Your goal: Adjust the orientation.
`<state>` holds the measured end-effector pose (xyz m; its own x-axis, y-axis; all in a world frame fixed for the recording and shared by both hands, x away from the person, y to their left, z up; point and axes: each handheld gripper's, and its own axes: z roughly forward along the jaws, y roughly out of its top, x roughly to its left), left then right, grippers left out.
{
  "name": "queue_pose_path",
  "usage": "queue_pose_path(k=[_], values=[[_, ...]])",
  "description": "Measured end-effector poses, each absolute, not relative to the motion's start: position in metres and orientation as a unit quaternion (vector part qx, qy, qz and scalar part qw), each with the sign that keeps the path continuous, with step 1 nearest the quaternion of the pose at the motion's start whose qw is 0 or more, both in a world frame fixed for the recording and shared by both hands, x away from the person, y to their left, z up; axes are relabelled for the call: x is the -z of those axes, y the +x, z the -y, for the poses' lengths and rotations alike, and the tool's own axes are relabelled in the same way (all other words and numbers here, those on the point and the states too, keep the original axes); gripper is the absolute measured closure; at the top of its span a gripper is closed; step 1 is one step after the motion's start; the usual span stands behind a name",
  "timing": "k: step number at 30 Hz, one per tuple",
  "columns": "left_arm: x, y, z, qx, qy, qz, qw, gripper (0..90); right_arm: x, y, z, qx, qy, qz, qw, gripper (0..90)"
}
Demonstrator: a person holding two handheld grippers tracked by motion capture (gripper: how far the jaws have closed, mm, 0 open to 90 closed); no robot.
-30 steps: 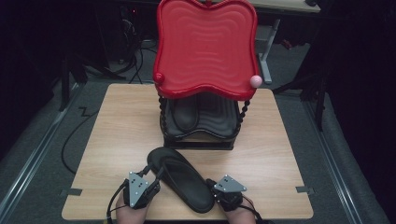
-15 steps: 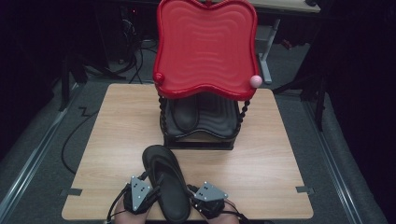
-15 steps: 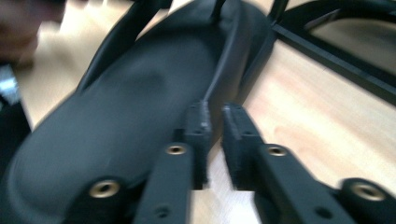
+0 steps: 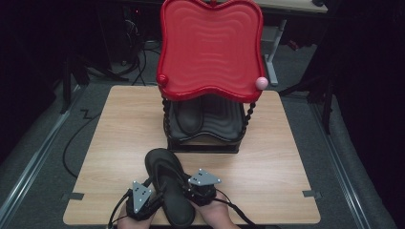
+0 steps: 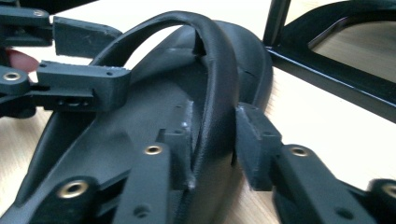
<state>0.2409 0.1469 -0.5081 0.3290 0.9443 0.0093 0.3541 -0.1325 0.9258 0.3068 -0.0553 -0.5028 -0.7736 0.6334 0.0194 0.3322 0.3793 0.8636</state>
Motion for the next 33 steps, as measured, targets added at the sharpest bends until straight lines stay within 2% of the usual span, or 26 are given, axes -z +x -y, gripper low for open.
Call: queue_pose_path(k=[3, 7, 20, 24, 33], values=[[0.506, 0.24, -0.144, -0.335, 0.684, -0.47, 0.446, 55.4, 0.502, 0.304, 0.058, -0.474, 0.299, -0.813, 0.158, 74.5], [0.5, 0.233, -0.137, -0.346, 0.686, -0.453, 0.453, 58.2, 0.499, 0.297, 0.062, -0.476, 0.299, -0.81, 0.166, 74.7], [0.482, 0.219, -0.1, -0.33, 0.696, -0.372, 0.518, 59.0, 0.477, 0.256, 0.116, -0.49, 0.312, -0.787, 0.208, 74.3], [0.477, 0.219, -0.086, -0.324, 0.701, -0.345, 0.533, 59.2, 0.469, 0.241, 0.139, -0.494, 0.324, -0.772, 0.235, 74.3], [0.465, 0.23, -0.054, -0.317, 0.706, -0.297, 0.559, 59.8, 0.457, 0.233, 0.168, -0.499, 0.353, -0.744, 0.27, 74.5]])
